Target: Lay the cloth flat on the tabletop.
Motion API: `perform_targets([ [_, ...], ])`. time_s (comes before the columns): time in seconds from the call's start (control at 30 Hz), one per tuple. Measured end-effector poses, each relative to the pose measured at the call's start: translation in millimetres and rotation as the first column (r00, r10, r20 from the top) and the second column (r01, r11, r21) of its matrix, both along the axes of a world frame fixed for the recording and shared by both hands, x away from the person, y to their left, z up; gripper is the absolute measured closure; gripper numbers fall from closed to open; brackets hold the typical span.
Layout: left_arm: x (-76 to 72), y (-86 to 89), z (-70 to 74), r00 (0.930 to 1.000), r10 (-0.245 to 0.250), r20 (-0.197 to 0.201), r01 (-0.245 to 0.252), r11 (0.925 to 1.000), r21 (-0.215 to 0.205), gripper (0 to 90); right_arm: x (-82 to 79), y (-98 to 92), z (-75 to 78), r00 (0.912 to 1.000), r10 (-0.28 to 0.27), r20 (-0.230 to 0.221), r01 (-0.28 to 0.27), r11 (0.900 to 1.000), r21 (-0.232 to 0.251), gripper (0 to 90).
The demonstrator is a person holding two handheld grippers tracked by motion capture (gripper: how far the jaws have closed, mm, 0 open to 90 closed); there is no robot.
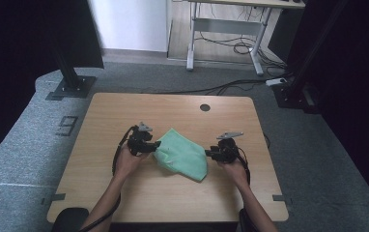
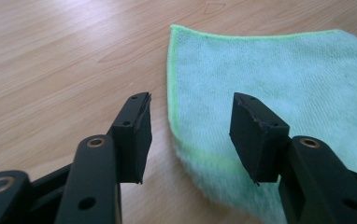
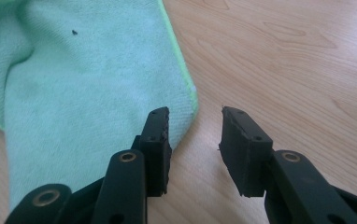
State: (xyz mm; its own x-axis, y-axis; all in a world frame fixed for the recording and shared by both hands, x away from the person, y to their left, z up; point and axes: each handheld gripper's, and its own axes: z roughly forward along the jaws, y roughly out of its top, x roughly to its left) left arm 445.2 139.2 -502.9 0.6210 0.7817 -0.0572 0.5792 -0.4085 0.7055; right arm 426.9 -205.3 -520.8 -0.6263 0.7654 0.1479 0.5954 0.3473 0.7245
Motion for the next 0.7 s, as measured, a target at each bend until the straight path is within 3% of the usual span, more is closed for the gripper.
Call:
perform_targets([
  [0.17,10.9,-6.3,-12.5,0.9989,-0.011,-0.045,0.011,0.9999,0.009,46.1,8.8,6.8,-9.3,0.9993,0.012,-0.034,-0.011,0.999,0.031,59.3],
  [0.23,12.9,-8.1,-19.1,0.9978,-0.014,-0.066,0.015,0.9995,0.028,47.1,10.7,10.6,-13.5,0.9986,0.018,-0.051,-0.017,0.999,0.027,63.1],
  [0.33,12.2,-10.7,-28.1,0.9953,-0.02,-0.095,0.026,0.9978,0.061,57.0,11.8,15.6,-18.7,0.9966,0.037,-0.074,-0.036,0.999,0.019,72.2],
  [0.37,10.2,-11.1,-30.1,0.996,-0.025,-0.086,0.031,0.9974,0.065,60.6,11.4,16.9,-19.4,0.9962,0.042,-0.076,-0.041,0.999,0.016,75.8],
  [0.4,9.3,-10.7,-30.0,0.9958,-0.028,-0.087,0.034,0.9975,0.062,67.7,10.5,18.1,-19.0,0.996,0.047,-0.076,-0.045,0.999,0.016,81.8],
  [0.5,7.2,-10.9,-27.8,0.9938,-0.045,-0.101,0.052,0.9964,0.067,82.8,6.6,20.2,-13.2,0.9958,0.064,-0.065,-0.064,0.998,-0.002,85.9],
  [0.57,3.9,-10.1,-23.3,0.995,-0.05,-0.086,0.056,0.9962,0.067,86.4,3.3,21.0,-7.3,0.9959,0.075,-0.052,-0.075,0.997,-0.014,86.5],
  [0.7,-6.3,-1.7,0.3,0.9964,-0.071,-0.046,0.071,0.9975,0.001,87.3,-6.5,18.6,20.2,0.9957,0.093,0.0,-0.093,0.996,0.006,86.6],
])
